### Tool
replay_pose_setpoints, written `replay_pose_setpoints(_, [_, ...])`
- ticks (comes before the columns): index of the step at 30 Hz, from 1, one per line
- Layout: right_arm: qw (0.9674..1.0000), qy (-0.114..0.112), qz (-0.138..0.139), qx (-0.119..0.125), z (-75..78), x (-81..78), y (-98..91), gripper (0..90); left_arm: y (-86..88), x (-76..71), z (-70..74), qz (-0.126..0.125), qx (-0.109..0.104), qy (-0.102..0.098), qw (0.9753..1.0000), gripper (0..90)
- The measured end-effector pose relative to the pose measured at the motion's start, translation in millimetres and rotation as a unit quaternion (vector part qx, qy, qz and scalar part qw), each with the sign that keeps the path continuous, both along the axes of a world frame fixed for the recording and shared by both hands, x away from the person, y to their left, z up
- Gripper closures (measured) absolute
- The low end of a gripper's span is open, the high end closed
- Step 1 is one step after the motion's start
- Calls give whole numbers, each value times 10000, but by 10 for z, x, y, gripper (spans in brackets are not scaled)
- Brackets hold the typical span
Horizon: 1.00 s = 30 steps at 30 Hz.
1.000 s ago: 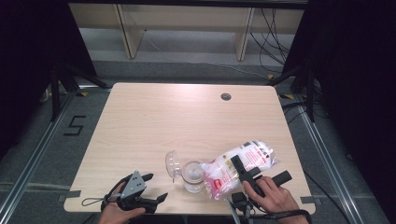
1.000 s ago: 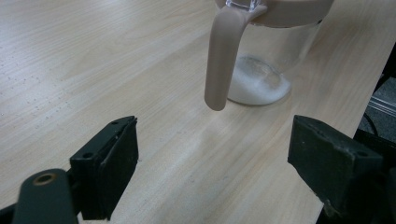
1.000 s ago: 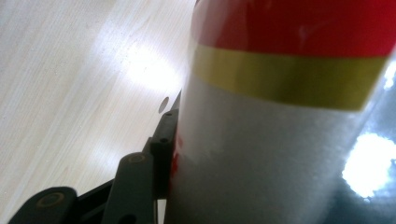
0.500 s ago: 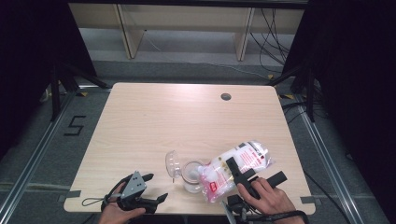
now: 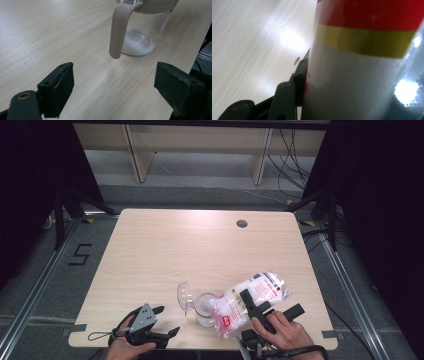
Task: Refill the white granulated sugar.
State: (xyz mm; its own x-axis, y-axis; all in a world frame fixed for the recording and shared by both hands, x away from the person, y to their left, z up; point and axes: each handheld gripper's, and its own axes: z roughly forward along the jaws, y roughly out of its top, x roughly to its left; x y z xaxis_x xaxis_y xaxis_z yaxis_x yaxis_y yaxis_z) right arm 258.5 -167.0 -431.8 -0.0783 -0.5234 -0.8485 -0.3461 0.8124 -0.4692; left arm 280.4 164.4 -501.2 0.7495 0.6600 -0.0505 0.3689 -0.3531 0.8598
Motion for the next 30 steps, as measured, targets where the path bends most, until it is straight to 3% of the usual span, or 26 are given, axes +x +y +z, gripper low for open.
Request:
replay_pose_setpoints(18, [9999, 22, 84, -131, -9, 3, 49, 581, -4, 7, -10, 21, -63, 10, 10000, 159])
replay_pose_setpoints(19, [9999, 22, 82, -136, -9, 5, 52, 581, 18, 17, -3, -7, 114, 1, 9999, 158])
replay_pose_setpoints(21, [9998, -2, 113, -145, -9, 7, 61, 582, 5, 12, -7, 19, -24, 16, 10000, 158])
replay_pose_setpoints(30, [9997, 3, 139, -180, -2, 10, 86, 586, 10, 10, -6, 29, -34, 36, 10000, 158])
